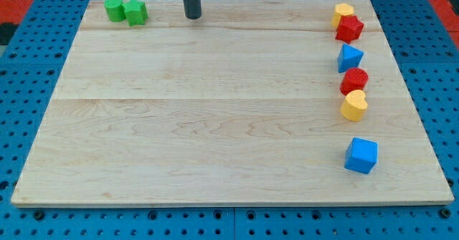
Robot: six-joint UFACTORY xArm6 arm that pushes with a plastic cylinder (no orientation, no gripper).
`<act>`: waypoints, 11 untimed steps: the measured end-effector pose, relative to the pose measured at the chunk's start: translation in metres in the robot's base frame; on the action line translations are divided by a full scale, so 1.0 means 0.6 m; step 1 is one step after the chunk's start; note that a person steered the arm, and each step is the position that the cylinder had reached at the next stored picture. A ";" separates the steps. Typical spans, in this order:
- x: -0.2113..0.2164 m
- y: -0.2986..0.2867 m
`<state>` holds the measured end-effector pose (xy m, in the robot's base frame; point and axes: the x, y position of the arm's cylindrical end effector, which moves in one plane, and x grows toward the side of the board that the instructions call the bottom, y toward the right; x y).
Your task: Point at the red star
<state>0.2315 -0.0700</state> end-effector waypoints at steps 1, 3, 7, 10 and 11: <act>0.000 0.011; -0.038 0.139; -0.066 0.468; 0.028 0.640; 0.060 0.623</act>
